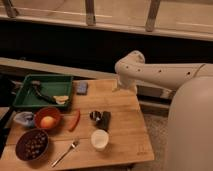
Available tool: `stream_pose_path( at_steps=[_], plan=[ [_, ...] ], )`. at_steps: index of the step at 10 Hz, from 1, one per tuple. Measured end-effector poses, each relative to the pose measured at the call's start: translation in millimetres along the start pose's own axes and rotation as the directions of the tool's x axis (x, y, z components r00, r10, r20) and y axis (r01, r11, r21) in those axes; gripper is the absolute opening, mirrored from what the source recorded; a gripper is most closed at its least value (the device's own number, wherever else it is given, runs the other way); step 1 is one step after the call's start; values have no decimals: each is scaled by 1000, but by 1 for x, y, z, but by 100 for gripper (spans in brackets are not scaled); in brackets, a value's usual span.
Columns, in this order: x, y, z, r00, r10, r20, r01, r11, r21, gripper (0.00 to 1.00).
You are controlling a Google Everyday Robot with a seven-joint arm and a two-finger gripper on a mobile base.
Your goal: Place sponge in metal cup
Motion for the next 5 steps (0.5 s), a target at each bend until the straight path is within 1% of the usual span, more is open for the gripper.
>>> stream_pose_path(
  at_steps=[3,4,5],
  plan=[
    [0,0,-1,1000,-3,3,3,1000,2,78],
    [0,-1,-2,1000,-11,14,11,1000,9,78],
    [-1,3,-9,995,-69,75,68,997,23,78]
  ],
)
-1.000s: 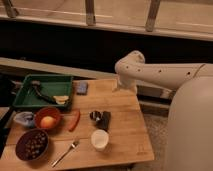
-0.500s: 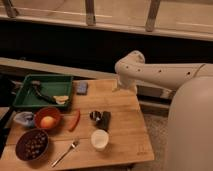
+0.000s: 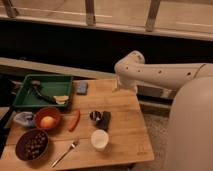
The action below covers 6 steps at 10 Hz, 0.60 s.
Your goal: Place sponge in metal cup
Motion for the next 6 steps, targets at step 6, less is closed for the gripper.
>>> stream_pose_path(
  at_steps=[6],
  plan=[
    [-36,75,-7,970,-196,145,206,976,-63,78]
  ],
)
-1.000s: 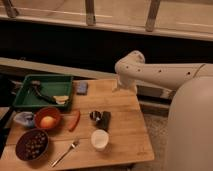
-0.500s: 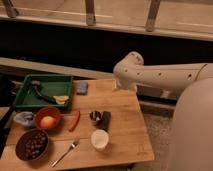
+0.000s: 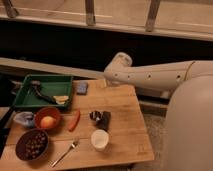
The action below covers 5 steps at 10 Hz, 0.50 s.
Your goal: Place sponge in metal cup
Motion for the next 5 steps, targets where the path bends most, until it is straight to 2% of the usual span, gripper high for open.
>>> stream_pose_path(
  at_steps=[3,4,5],
  plan=[
    [-34,67,17,996,-26,-90,22,999,-41,78],
    [-40,83,21,992,-35,-119,29,998,-49,78],
    [-41,89,23,991,-38,-130,32,998,-52,78]
  ],
)
